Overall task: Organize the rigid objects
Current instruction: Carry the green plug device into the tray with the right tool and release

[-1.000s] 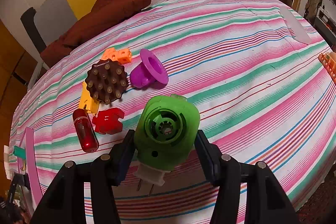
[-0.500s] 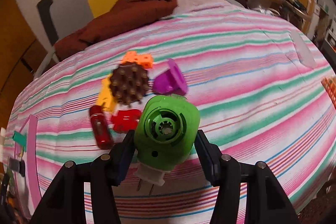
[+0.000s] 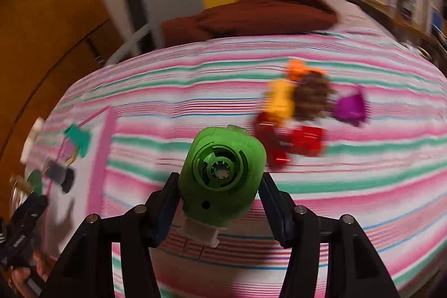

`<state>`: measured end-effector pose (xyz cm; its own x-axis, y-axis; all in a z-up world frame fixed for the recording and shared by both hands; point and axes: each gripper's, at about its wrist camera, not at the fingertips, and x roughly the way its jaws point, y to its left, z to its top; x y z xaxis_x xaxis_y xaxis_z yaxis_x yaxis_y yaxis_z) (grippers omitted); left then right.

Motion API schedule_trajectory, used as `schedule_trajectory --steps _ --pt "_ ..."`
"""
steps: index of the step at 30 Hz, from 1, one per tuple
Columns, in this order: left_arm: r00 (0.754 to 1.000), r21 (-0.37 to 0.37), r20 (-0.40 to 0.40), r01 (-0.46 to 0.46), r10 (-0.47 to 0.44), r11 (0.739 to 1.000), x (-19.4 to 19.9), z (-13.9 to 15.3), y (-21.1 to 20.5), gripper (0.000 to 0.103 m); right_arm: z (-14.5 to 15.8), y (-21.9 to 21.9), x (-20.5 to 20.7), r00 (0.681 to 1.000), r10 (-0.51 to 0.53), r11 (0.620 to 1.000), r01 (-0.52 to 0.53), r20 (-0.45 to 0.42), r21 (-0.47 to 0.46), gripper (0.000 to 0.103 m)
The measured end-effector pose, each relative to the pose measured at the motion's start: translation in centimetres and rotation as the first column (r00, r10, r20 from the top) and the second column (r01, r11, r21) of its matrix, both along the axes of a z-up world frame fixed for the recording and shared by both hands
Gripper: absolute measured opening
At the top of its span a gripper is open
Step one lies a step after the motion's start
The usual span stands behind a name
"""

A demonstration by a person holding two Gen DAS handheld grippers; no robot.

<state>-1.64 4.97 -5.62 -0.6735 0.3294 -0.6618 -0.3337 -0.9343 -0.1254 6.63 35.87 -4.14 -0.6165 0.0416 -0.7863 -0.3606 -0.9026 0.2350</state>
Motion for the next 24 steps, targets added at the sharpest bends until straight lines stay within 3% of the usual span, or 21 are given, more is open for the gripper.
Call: schedule_trajectory --steps 6,13,18,24 --pt "1.000 -0.015 0.005 0.013 -0.013 1.000 0.4 -0.1 -0.4 0.102 0.9 -6.4 -4.2 0.985 0.173 0.985 -0.173 -0.006 0.019 0.057" --pt "1.000 -0.017 0.030 -0.004 0.004 1.000 0.1 -0.5 -1.4 0.102 1.7 -13.2 -8.7 0.942 0.336 0.940 -0.336 0.003 0.062 0.057" --pt "0.999 -0.035 0.043 -0.021 0.023 0.999 -0.1 -0.7 -1.7 0.102 1.6 -16.1 -11.7 0.917 0.397 0.913 -0.398 0.025 0.086 0.057" --pt "0.998 -0.050 0.063 -0.027 0.030 0.998 -0.3 -1.2 -1.8 0.102 0.7 -18.6 -15.2 0.889 0.449 0.871 -0.457 0.088 0.182 0.057"
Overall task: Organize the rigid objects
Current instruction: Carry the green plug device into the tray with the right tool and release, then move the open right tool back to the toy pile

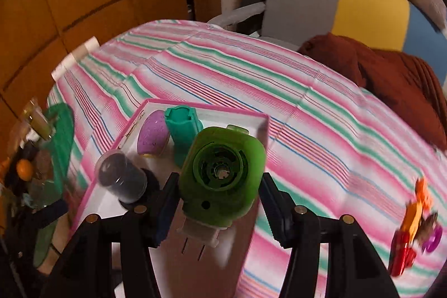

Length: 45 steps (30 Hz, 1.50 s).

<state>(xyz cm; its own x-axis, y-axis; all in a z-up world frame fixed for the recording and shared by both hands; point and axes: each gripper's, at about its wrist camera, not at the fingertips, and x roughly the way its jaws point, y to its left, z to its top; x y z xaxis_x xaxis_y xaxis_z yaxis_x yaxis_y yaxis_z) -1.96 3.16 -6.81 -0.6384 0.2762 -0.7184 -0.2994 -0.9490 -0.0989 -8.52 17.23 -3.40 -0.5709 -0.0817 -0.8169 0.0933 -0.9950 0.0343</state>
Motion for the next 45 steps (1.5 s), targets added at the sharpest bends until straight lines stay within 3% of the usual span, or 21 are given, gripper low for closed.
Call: schedule_trajectory --steps 7,19,30,45 --pt "1.000 0.009 0.010 -0.003 0.003 1.000 -0.1 -0.2 -0.1 0.102 -1.6 -1.0 -2.4 0.999 0.012 0.998 -0.014 0.036 0.063 0.057" --pt "0.999 0.011 0.033 -0.012 0.012 1.000 -0.2 -0.6 -0.1 0.102 -3.2 0.0 -5.1 0.998 -0.057 0.995 0.054 0.039 0.078 0.057" --pt "1.000 0.015 0.026 0.001 -0.001 1.000 -0.1 -0.5 0.1 0.102 -0.6 1.1 -3.0 0.993 -0.094 0.993 0.098 -0.069 0.061 0.059" --pt "0.999 0.022 0.013 0.031 -0.031 0.999 0.7 -0.1 0.9 0.102 -0.5 5.2 2.2 0.975 -0.222 0.975 0.221 -0.031 -0.018 0.059"
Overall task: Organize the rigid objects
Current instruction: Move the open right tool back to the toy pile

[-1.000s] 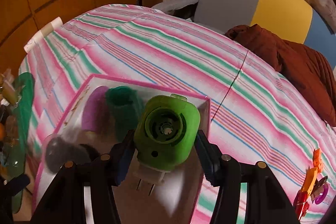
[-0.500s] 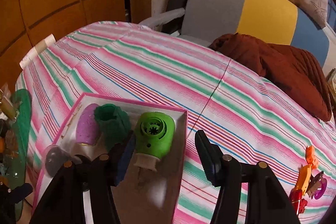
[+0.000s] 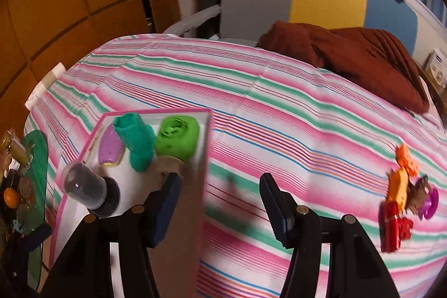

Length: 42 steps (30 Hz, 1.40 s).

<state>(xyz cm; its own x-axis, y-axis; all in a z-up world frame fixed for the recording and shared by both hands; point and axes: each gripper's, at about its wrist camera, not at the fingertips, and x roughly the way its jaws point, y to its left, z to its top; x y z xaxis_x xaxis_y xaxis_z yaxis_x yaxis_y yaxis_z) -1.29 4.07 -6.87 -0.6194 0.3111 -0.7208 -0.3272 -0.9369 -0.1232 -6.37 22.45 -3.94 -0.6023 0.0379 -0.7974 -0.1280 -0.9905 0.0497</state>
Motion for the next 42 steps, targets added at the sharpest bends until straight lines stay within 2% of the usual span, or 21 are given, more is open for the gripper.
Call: schedule_trajectory --steps 13,22,25,28,33,38,39,42 --pt "1.000 0.054 -0.004 0.028 -0.027 0.998 1.2 0.4 0.6 0.102 -3.4 7.2 6.2 0.986 -0.128 0.992 0.125 0.105 0.034 0.059" --pt "0.997 0.031 -0.010 0.080 -0.080 0.996 2.2 1.2 2.1 0.102 -4.6 12.2 9.9 0.970 -0.206 0.979 0.205 0.129 0.023 0.059" --pt "0.994 0.015 -0.031 0.106 -0.106 0.994 2.5 1.8 3.3 0.102 -3.9 14.3 11.0 0.964 -0.245 0.969 0.240 0.103 0.053 0.059" --pt "0.989 0.007 -0.042 0.143 -0.142 0.990 2.9 2.4 4.9 0.102 -2.2 17.6 12.0 0.943 -0.332 0.941 0.329 0.026 0.080 0.059" --pt "0.975 -0.022 -0.068 0.210 -0.211 0.978 3.9 3.1 7.7 0.102 -0.3 24.2 12.8 0.878 -0.477 0.877 0.479 -0.041 0.044 0.059" --pt "0.955 -0.071 -0.083 0.279 -0.284 0.958 5.2 3.1 10.3 0.102 -0.4 28.9 13.9 0.817 -0.575 0.818 0.575 -0.034 -0.010 0.059" --pt "0.952 -0.077 -0.084 0.288 -0.294 0.954 5.4 3.1 10.6 0.102 -0.5 29.5 14.3 0.814 -0.580 0.814 0.578 -0.027 -0.061 0.059" --pt "0.943 -0.090 -0.082 0.315 -0.322 0.945 5.9 2.9 11.8 0.102 -0.5 29.6 14.6 0.833 -0.552 0.819 0.536 -0.028 -0.207 0.059"
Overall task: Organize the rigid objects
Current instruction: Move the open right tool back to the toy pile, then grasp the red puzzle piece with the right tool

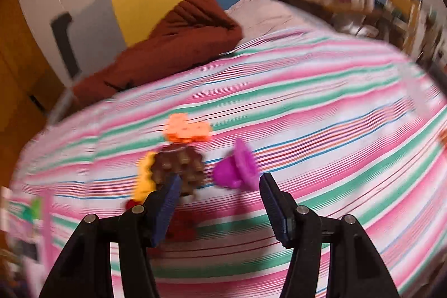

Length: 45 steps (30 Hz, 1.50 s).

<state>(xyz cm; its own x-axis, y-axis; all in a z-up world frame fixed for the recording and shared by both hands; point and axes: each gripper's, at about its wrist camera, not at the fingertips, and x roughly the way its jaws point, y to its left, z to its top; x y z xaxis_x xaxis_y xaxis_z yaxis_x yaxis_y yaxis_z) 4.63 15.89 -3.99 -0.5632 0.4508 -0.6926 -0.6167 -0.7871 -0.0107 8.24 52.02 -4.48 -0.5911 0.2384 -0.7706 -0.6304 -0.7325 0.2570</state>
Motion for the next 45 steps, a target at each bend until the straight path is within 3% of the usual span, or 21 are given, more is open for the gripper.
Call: schedule_trajectory --steps 4,12,16,19,21,23,28,33,35,39,43,45 --pt "1.000 -0.011 0.003 0.024 -0.024 1.000 0.3 -0.2 1.3 0.102 -1.2 -1.2 -1.5 0.994 0.103 0.992 -0.100 0.032 -0.072 0.059" --pt "0.999 -0.034 0.007 0.047 -0.046 0.998 0.9 -0.7 2.4 0.102 -4.1 -4.4 -5.0 0.952 0.219 0.975 -0.219 0.213 -0.022 0.051" --pt "0.999 -0.042 0.009 0.050 -0.049 0.998 0.9 -0.9 2.8 0.102 -4.4 -3.8 -4.7 0.959 0.221 0.974 -0.206 0.177 -0.099 0.050" --pt "0.999 -0.041 0.012 0.048 -0.048 0.998 0.8 -0.9 3.0 0.102 -3.7 -2.8 -3.9 0.977 0.203 0.966 -0.188 0.070 -0.177 0.050" --pt "0.999 -0.042 0.016 0.050 -0.050 0.998 0.7 -1.0 3.3 0.102 -3.4 -3.0 -4.0 0.976 0.191 0.977 -0.179 0.102 -0.114 0.050" --pt "0.998 -0.046 0.016 0.053 -0.052 0.998 0.7 -1.0 3.6 0.102 -3.8 -3.8 -4.5 0.961 0.194 0.981 -0.191 0.198 -0.030 0.049" --pt "0.998 -0.046 0.021 0.063 -0.062 0.997 0.6 -1.1 4.6 0.102 -4.1 -4.3 -5.3 0.951 0.233 0.972 -0.235 0.205 -0.014 0.047" --pt "0.997 -0.037 0.030 0.067 -0.066 0.997 0.6 -0.9 5.3 0.102 -4.4 -2.1 -4.1 0.975 0.185 0.973 -0.164 0.124 -0.160 0.047" --pt "0.997 -0.035 0.032 0.068 -0.067 0.997 0.6 -1.0 5.5 0.102 -4.2 -1.7 -3.7 0.977 0.154 0.981 -0.134 0.144 -0.142 0.047" --pt "0.997 -0.045 0.044 0.071 -0.069 0.996 0.7 -1.3 5.8 0.102 -4.4 -2.7 -4.5 0.963 0.220 0.969 -0.196 0.159 -0.153 0.047" --pt "0.996 -0.052 0.058 0.076 -0.073 0.996 0.6 -1.6 6.3 0.102 -4.3 -3.5 -5.3 0.951 0.247 0.968 -0.233 0.187 -0.093 0.047" --pt "0.995 -0.055 0.064 0.076 -0.073 0.996 0.6 -1.8 6.5 0.102 -4.4 -2.8 -5.1 0.956 0.238 0.967 -0.217 0.171 -0.133 0.047"
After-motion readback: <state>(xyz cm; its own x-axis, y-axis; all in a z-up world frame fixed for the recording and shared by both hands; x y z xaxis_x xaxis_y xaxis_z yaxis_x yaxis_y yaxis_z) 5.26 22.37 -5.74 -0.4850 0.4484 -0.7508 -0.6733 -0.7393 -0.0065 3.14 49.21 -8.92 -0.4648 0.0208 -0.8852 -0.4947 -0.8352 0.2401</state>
